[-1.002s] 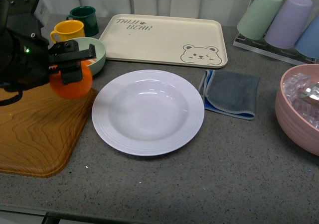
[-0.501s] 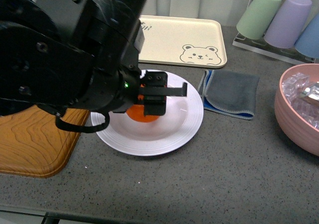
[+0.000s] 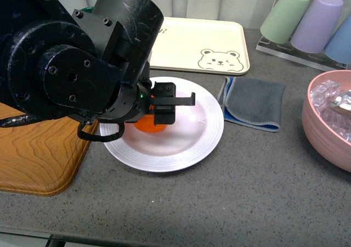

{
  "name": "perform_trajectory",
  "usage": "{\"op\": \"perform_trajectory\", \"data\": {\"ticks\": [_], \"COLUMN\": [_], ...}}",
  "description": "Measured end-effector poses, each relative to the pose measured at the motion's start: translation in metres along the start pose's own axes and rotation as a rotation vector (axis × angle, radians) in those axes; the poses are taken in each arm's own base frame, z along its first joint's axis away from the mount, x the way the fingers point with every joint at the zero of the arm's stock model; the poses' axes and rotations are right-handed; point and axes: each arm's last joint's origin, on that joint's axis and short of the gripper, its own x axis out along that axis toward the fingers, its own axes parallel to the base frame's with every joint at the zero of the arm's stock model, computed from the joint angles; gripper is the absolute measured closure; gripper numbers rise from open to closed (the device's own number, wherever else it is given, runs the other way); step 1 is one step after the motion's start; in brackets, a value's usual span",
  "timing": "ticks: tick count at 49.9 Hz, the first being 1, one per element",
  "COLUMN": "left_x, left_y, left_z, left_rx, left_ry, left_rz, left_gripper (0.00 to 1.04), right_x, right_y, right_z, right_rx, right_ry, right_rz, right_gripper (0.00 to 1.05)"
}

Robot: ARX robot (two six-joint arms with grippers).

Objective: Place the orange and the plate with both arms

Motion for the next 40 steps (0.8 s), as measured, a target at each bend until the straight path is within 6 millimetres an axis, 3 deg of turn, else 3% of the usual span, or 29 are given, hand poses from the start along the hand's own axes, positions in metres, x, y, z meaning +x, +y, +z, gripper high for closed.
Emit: {"op": "perform_trajectory", "data": {"ticks": [5, 23, 36, 40], "left_x": [0.001, -0.006, -0.031, -0.028], "left_y": [0.001, 0.003, 0.006, 0.011], "left_z": [0.001, 0.0, 0.012, 0.008], "left_rx": [-0.001, -0.001, -0.016, 0.011], "left_ry": [-0.001, -0.011, -0.085, -0.265], "left_rz": [0.012, 0.013, 0.009, 0.079], "left_gripper": [0.56, 0.05, 0.07, 0.15], "right_x": [0.0, 0.0, 0.0, 0.0], "right_y": [0.0, 0.0, 0.0, 0.0], "right_z": [0.0, 0.0, 0.0, 0.0], "right_rx": [0.0, 0.0, 0.0, 0.0], "right_ry": [0.0, 0.0, 0.0, 0.0], "right_rz": [0.0, 0.0, 0.0, 0.0], "right_gripper": [0.09, 0.09, 0.09, 0.09]}}
